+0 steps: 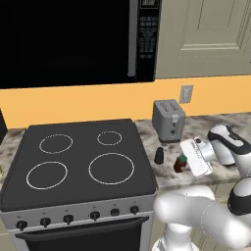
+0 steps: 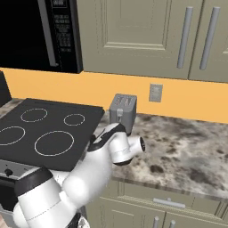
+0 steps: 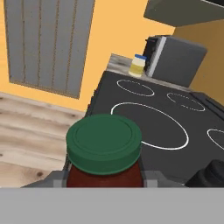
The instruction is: Collect the paprika, mayonnaise, and shaker from the cabinet and place them next to the stove.
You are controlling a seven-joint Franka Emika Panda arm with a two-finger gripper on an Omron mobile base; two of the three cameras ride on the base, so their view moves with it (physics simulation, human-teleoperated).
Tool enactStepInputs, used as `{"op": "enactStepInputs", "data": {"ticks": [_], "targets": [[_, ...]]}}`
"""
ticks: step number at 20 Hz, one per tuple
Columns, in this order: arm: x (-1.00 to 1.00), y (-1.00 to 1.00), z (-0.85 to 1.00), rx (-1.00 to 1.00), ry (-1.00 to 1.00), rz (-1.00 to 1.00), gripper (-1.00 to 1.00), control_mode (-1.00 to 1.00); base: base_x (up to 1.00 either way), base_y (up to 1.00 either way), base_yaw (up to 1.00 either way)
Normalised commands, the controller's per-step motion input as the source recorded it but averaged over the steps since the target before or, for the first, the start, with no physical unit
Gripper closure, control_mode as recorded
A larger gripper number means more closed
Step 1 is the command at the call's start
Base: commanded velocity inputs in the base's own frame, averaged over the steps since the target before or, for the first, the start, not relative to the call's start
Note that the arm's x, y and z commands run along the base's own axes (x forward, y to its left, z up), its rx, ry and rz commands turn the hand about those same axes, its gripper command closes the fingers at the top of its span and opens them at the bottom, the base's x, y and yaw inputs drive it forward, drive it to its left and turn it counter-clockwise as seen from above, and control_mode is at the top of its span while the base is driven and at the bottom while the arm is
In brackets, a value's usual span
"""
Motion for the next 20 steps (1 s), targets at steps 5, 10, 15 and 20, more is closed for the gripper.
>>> {"op": "enactStepInputs", "data": {"ticks": [5,10,15,20], "targets": [[0.12,0.02,-0.23,0.00,0.01,0.00,1.00,-1.00,0.00,0.00,0.00],[0.08,0.09,-0.20,0.00,0.00,0.00,1.00,-1.00,0.00,0.00,0.00],[0.02,0.19,-0.22,0.00,0.00,0.00,1.00,-1.00,0.00,0.00,0.00],[0.04,0.22,-0.20,0.00,0.00,0.00,1.00,-1.00,0.00,0.00,0.00]]}}
